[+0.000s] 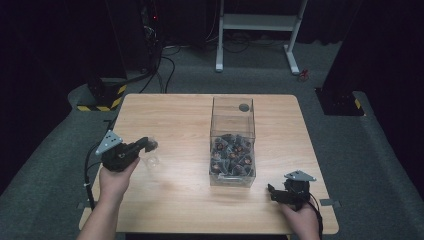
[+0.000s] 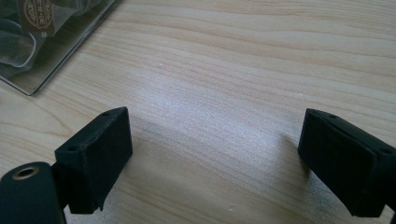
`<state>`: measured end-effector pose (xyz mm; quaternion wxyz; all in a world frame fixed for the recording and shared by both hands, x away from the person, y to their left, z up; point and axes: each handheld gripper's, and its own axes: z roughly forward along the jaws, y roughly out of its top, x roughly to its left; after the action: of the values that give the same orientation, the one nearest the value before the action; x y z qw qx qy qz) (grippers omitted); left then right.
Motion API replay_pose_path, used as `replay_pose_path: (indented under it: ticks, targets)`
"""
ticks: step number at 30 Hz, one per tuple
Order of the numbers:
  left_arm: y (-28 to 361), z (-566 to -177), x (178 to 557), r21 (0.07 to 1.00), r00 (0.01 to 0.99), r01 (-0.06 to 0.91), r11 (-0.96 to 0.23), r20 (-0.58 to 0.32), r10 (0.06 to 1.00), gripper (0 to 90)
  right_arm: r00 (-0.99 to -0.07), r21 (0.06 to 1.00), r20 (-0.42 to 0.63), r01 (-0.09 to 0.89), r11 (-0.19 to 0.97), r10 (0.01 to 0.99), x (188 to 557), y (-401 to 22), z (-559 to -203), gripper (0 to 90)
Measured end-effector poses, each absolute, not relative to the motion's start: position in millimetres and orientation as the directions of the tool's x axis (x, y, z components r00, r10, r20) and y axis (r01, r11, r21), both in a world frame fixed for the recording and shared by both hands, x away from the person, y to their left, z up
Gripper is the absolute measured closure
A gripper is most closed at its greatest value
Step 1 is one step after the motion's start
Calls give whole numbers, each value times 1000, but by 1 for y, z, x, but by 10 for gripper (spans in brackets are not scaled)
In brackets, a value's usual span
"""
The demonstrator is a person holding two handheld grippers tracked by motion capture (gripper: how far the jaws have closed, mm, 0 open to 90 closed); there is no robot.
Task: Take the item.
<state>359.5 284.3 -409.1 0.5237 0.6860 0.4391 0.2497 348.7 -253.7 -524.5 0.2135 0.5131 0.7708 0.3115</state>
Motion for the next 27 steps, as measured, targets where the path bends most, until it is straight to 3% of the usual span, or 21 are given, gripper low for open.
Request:
replay_pose_path:
  ticks: [27]
  targets:
    - [298, -425, 365, 924, 438, 378, -55, -126, 890, 899, -381, 699, -8, 659, 278, 924, 348, -254, -524, 99]
